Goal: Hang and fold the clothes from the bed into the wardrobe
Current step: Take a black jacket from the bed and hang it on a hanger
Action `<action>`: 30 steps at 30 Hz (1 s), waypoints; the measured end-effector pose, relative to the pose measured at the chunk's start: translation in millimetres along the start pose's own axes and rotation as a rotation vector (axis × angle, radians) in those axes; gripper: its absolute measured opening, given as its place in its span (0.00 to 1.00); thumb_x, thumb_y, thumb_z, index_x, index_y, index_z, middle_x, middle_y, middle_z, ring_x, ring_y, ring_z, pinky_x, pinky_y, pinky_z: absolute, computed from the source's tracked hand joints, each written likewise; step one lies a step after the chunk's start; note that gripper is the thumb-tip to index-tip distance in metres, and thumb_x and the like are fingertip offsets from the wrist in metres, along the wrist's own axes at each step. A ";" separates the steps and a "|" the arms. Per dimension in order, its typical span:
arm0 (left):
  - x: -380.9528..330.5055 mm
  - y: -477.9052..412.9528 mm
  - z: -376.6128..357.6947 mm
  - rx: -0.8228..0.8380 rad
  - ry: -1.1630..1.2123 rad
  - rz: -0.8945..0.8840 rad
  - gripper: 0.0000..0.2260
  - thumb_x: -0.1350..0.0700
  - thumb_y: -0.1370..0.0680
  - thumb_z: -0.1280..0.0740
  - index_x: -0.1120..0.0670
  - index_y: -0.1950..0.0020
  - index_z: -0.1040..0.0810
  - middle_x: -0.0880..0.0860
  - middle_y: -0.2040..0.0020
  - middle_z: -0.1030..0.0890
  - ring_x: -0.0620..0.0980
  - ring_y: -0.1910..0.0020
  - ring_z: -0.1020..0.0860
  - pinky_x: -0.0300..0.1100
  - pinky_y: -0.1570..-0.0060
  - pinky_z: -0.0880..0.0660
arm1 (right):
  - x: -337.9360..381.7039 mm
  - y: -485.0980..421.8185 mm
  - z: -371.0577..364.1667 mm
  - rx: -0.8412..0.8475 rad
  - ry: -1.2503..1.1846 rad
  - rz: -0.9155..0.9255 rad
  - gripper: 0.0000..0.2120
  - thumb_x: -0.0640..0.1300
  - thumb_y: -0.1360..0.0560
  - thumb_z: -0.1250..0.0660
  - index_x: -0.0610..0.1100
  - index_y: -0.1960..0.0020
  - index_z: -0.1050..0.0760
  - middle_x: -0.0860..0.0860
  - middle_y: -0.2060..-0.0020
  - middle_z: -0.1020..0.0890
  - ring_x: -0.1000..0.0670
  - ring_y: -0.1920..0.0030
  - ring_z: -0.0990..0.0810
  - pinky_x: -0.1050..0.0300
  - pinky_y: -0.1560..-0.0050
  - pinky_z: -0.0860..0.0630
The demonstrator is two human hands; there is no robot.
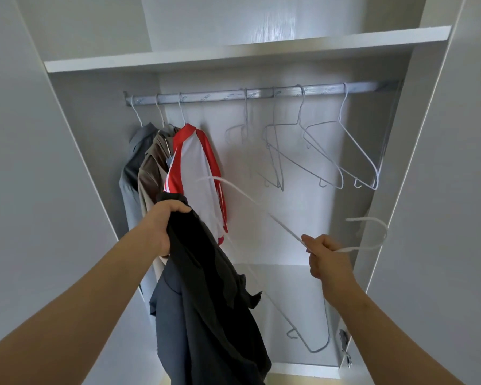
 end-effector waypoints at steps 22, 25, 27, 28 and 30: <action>-13.1 -0.3 -37.6 0.145 -0.083 -0.334 0.12 0.62 0.29 0.29 0.51 0.49 0.25 0.54 0.50 0.21 0.55 0.50 0.23 0.51 0.48 0.25 | 10.2 10.7 -42.2 0.320 0.427 -0.081 0.12 0.41 0.21 0.41 0.48 0.60 0.23 0.58 0.84 0.34 0.58 0.83 0.39 0.69 0.82 0.42; -14.0 4.3 -42.4 0.217 -0.130 -0.354 0.12 0.62 0.29 0.29 0.52 0.47 0.24 0.54 0.50 0.20 0.56 0.50 0.22 0.52 0.46 0.25 | 15.5 15.1 -50.2 0.400 0.463 -0.089 0.11 0.41 0.21 0.41 0.47 0.59 0.23 0.58 0.84 0.33 0.58 0.83 0.38 0.69 0.81 0.42; -8.4 10.2 -50.6 0.288 -0.142 -0.355 0.12 0.63 0.29 0.29 0.52 0.47 0.23 0.53 0.52 0.18 0.55 0.52 0.20 0.49 0.51 0.22 | 20.1 15.7 -53.9 0.397 0.463 -0.011 0.11 0.40 0.20 0.42 0.48 0.55 0.23 0.60 0.83 0.30 0.60 0.83 0.34 0.72 0.80 0.40; -3.6 14.0 -56.1 0.335 -0.137 -0.353 0.12 0.63 0.29 0.30 0.52 0.48 0.23 0.52 0.55 0.17 0.53 0.55 0.18 0.46 0.56 0.21 | 21.2 16.9 -56.3 0.403 0.455 0.020 0.11 0.40 0.20 0.43 0.50 0.51 0.24 0.62 0.83 0.29 0.62 0.83 0.32 0.74 0.80 0.38; 6.8 23.5 -69.1 0.447 -0.127 -0.332 0.13 0.63 0.32 0.29 0.53 0.50 0.22 0.51 0.61 0.16 0.50 0.61 0.17 0.41 0.65 0.21 | 18.5 20.6 -63.9 0.439 0.438 0.043 0.13 0.39 0.20 0.44 0.56 0.46 0.28 0.62 0.81 0.27 0.65 0.81 0.30 0.75 0.79 0.37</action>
Point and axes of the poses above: each hand's wrist, its own y-axis away from the middle knuckle, its own z-axis out of the back of the hand, x = y × z, the point moved 5 cm from there along -y, towards the middle knuckle
